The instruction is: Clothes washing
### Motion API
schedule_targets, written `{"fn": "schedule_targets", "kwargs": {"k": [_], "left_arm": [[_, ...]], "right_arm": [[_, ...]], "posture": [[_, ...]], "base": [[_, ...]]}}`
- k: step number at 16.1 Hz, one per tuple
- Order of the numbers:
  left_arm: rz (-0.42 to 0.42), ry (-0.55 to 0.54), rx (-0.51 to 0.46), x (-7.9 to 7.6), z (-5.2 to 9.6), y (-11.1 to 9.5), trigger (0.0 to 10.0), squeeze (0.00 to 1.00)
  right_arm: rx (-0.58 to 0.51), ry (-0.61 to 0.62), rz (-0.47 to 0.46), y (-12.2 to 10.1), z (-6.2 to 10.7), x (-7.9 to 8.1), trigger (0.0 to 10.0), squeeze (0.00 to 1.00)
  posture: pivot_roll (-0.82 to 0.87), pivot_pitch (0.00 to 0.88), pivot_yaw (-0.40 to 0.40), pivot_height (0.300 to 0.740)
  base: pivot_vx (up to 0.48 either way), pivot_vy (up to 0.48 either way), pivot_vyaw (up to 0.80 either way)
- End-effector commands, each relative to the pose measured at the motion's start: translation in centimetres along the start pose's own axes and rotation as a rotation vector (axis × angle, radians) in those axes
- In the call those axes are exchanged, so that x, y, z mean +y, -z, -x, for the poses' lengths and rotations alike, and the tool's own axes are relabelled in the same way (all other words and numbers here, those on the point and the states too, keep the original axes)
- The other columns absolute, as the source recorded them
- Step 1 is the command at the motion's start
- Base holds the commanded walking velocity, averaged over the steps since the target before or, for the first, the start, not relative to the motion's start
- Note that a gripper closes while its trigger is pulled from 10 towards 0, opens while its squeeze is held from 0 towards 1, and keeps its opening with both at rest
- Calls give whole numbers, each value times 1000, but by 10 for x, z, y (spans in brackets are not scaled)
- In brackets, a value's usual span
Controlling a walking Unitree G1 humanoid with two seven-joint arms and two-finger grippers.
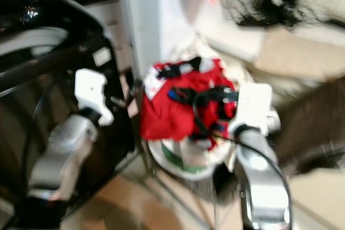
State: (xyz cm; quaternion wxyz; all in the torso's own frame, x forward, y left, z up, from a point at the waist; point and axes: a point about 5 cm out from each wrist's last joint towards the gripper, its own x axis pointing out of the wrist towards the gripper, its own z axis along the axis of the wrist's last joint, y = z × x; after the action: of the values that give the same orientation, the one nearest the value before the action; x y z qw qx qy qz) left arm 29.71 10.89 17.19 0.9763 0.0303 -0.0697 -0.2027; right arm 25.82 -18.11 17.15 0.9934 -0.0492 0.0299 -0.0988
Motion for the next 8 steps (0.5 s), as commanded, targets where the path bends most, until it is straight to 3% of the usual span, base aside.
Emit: {"fn": "schedule_targets", "kwargs": {"k": [1,2,3,5,8], "left_arm": [[-46,-24,11,6,1,0,10000,0],[-52,-25,13,6,1,1,10000,0],[-9,-69,22,9,4,4,10000,0],[24,-104,13,13,6,4,10000,0],[-6,-128,1,20,9,1,10000,0]], "right_arm": [[2,-10,6,-2,1,3,10000,0],[2,-15,12,-2,1,3,10000,0],[3,-90,57,0,-1,10,10000,0],[-9,-139,77,0,-1,14,10000,0],[35,-202,29,5,-1,20,10000,0]], "posture": [[-103,0,22,740],[-102,0,21,740],[-98,0,15,740],[-98,0,15,740],[-83,0,-5,740]], "base": [[0,-480,-756],[0,-480,-756],[0,0,-475],[0,0,0],[0,0,0]]}}
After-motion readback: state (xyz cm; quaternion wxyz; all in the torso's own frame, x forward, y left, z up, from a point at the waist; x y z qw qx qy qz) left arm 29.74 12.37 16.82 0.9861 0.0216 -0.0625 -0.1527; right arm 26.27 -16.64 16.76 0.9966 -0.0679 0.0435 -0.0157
